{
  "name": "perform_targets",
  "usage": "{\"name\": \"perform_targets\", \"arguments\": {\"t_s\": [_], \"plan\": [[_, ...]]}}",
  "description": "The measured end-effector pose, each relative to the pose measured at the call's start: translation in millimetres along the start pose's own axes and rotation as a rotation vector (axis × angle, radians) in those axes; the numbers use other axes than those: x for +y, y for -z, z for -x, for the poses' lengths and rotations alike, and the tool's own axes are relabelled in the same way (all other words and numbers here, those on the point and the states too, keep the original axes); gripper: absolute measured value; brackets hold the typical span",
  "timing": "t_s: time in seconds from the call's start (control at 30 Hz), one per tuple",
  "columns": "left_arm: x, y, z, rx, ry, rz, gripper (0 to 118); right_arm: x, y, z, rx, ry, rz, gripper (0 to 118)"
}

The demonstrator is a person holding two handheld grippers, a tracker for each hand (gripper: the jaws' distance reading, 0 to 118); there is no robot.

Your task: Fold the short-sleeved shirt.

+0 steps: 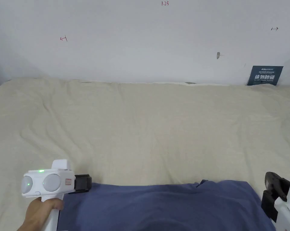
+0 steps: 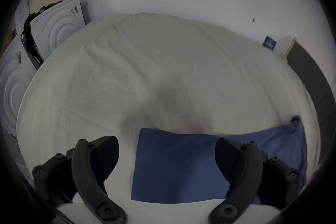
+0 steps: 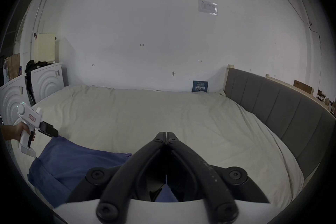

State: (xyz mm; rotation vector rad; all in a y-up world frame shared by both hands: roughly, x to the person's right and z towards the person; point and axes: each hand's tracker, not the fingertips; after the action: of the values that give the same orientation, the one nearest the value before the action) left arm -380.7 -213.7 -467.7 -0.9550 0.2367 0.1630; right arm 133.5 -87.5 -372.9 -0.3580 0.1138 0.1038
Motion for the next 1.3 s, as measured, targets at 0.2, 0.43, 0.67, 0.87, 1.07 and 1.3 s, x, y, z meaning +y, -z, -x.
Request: {"name": "perform_targets", "arguments": {"t_s": [0.2, 0.43, 0.67, 0.87, 1.07, 1.3], "plan": [[-10.3, 26.7, -1.4, 0.041, -0.013, 0.032, 67, -18.2, 20.6, -14.9, -0.011, 0.003, 0.053, 1], [-13.5, -0.7, -15.0, 0.011, 0.055, -0.045, 4, -31.2, 81.2, -48.3, 0.004, 0.051, 0.226, 32], [-11.5, -62.5, -16.4, -0.081, 0.006, -0.182, 4, -61.2, 185.0, -74.3, -0.049, 0.101, 0.45, 118], [-8.1, -71.9, -12.3, -0.095, 0.018, -0.189, 4, -70.7, 218.9, -46.0, 0.007, 0.066, 0.557, 79], [-14.6, -67.7, -8.4, -0.084, 0.008, -0.17, 4, -82.4, 215.8, -31.0, 0.059, 0.067, 0.581, 51], [-28.9, -79.6, -3.5, -0.066, -0.021, -0.178, 4, -54.3, 169.0, -29.2, 0.063, -0.009, 0.47, 4]]}}
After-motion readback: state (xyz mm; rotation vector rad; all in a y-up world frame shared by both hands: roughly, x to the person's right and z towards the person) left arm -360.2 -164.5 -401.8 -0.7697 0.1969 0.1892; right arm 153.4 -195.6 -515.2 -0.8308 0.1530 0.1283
